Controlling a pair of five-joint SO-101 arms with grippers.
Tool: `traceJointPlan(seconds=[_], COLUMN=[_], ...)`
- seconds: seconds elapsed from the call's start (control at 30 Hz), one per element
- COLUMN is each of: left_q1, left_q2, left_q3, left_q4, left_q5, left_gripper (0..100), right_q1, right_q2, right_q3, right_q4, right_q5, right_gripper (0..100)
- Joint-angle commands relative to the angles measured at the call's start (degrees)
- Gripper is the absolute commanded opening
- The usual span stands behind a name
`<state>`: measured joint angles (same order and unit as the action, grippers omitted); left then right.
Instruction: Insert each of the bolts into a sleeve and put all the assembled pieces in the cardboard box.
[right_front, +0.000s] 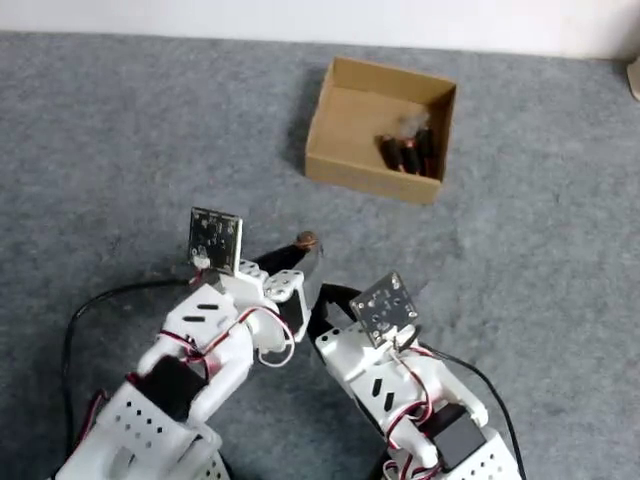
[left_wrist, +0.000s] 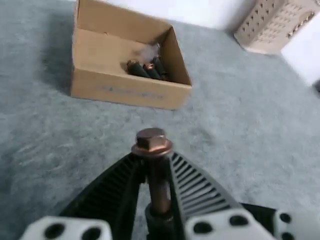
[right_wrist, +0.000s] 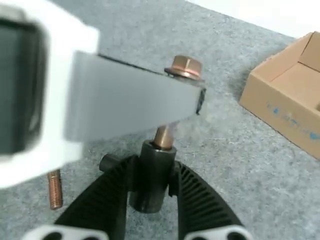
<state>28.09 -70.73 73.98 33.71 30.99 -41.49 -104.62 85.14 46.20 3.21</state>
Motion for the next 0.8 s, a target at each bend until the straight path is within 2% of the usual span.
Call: traceJointPlan(seconds=[0.0,0.17,0.23,0.4,0.47,0.63,0.77], left_q1=[2.77,2.33,2.33,2.68,2.68,2.15,-1.89], left_q2=[2.15,0.92,0.22,0.40,0.04,-0.04,-0.13], left_q3=[1.01,1.19,1.45,1.10,1.01,-0.22,-2.15], left_q4=[0.18,0.18,0.26,4.66,5.80,5.89,5.80], left_q5=[-0.53,-0.88,-0.88,-3.43,-3.43,-2.81,2.90], left_gripper=[1,1,4,35,42,37,36], right_q1=[1.45,1.45,1.45,1.54,2.59,5.49,5.41], right_q2=[-0.84,-0.84,-0.84,-0.84,-0.84,-0.84,-0.84], right_q3=[-3.21,-3.21,-3.21,-3.03,-3.03,-2.95,-2.86], right_q4=[-1.36,-1.36,-1.36,-1.36,-1.36,-1.36,-1.45], right_q5=[0.53,0.53,0.53,0.53,0.53,0.53,0.53], right_gripper=[0.5,0.5,0.5,0.5,0.5,0.5,0.5])
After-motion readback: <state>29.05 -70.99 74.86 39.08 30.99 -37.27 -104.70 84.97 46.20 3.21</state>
